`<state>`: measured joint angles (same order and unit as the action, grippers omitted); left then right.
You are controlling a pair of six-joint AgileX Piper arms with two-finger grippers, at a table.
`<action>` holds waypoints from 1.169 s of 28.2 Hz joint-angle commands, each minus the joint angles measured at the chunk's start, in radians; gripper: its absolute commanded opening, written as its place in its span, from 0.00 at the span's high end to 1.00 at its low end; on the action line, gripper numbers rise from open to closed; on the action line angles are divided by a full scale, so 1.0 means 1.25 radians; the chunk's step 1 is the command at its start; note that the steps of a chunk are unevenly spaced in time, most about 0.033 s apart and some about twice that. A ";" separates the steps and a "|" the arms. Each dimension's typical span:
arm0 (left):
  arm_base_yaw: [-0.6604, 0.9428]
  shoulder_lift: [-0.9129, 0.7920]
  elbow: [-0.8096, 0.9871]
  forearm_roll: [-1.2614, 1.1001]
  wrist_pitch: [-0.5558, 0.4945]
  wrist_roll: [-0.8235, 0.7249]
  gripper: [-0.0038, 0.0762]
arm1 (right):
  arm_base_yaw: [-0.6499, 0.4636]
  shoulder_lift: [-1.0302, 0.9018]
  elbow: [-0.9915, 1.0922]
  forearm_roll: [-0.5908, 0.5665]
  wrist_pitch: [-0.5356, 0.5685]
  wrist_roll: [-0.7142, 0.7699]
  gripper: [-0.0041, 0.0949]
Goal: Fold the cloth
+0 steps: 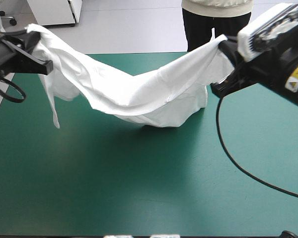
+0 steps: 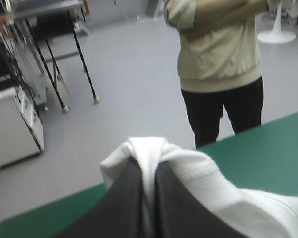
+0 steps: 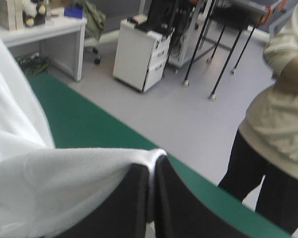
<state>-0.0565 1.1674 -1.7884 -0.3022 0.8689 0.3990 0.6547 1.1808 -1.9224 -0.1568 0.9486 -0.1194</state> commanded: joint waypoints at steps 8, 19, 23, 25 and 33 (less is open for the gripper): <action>-0.001 -0.018 -0.399 -0.012 -0.029 0.016 0.96 | -0.005 -0.022 -0.377 -0.065 -0.021 -0.112 0.97; -0.001 0.013 -0.430 -0.006 0.000 0.025 0.96 | -0.005 -0.002 -0.415 -0.228 0.041 -0.071 0.97; -0.001 0.047 -0.392 -0.006 0.022 0.025 0.96 | -0.005 0.026 -0.380 -0.308 0.093 -0.035 0.97; -0.001 0.063 -0.358 -0.006 0.022 0.025 0.96 | -0.005 0.038 -0.350 -0.354 0.108 -0.012 0.97; -0.001 0.179 -0.195 -0.014 -0.029 0.030 0.96 | -0.027 0.069 -0.111 -0.416 0.048 0.106 0.98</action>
<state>-0.0565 1.3584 -2.0629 -0.3050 0.9507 0.4289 0.6503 1.2695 -2.1433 -0.6321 1.1387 -0.0409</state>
